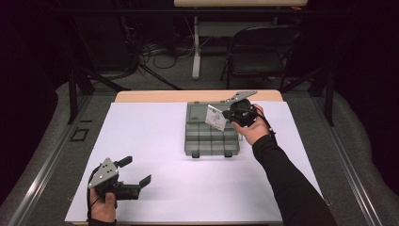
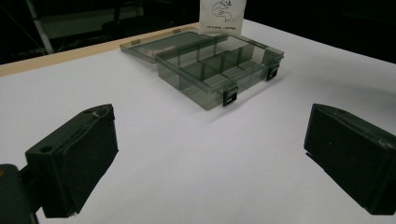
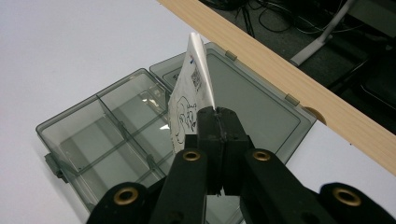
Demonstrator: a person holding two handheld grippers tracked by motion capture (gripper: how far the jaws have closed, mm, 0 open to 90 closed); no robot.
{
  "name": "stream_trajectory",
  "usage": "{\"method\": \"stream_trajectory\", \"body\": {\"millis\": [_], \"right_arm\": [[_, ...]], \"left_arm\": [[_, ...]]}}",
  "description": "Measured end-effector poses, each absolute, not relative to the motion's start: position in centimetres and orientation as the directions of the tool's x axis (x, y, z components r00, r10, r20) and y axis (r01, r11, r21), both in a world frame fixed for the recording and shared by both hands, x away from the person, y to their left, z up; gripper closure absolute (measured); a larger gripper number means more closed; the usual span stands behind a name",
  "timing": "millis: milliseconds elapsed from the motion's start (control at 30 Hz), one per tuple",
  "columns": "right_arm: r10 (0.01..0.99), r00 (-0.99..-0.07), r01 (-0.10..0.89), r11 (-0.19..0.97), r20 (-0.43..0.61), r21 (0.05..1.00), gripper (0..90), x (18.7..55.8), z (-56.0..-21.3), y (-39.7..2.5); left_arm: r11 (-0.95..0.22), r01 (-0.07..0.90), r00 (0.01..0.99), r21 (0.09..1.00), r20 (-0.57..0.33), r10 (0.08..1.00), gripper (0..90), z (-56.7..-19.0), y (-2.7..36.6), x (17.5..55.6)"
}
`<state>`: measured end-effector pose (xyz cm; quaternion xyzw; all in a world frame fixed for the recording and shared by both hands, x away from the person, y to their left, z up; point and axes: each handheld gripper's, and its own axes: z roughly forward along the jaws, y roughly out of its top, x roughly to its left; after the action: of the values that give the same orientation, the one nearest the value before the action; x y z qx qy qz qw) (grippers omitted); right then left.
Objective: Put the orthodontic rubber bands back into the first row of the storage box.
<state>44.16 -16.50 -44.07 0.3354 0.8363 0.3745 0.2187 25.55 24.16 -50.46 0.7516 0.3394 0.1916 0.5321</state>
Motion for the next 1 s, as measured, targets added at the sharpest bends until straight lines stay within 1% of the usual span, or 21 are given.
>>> {"method": "stream_trajectory", "body": {"millis": [600, 1000], "right_arm": [[0.733, -0.669, 0.427, 0.514, -0.122, 0.744, 90.0, 44.7, -46.5, -17.4], [0.719, -0.685, 0.428, 0.528, -0.117, 0.733, 90.0, 44.7, -47.5, -17.2]], "left_arm": [[-0.205, 0.31, 0.696, 0.928, -0.075, 0.714, 2.8, -50.5, 24.1, 25.6], [-0.209, 0.31, 0.698, 0.928, -0.072, 0.713, 2.9, -50.5, 24.1, 25.6]]}}
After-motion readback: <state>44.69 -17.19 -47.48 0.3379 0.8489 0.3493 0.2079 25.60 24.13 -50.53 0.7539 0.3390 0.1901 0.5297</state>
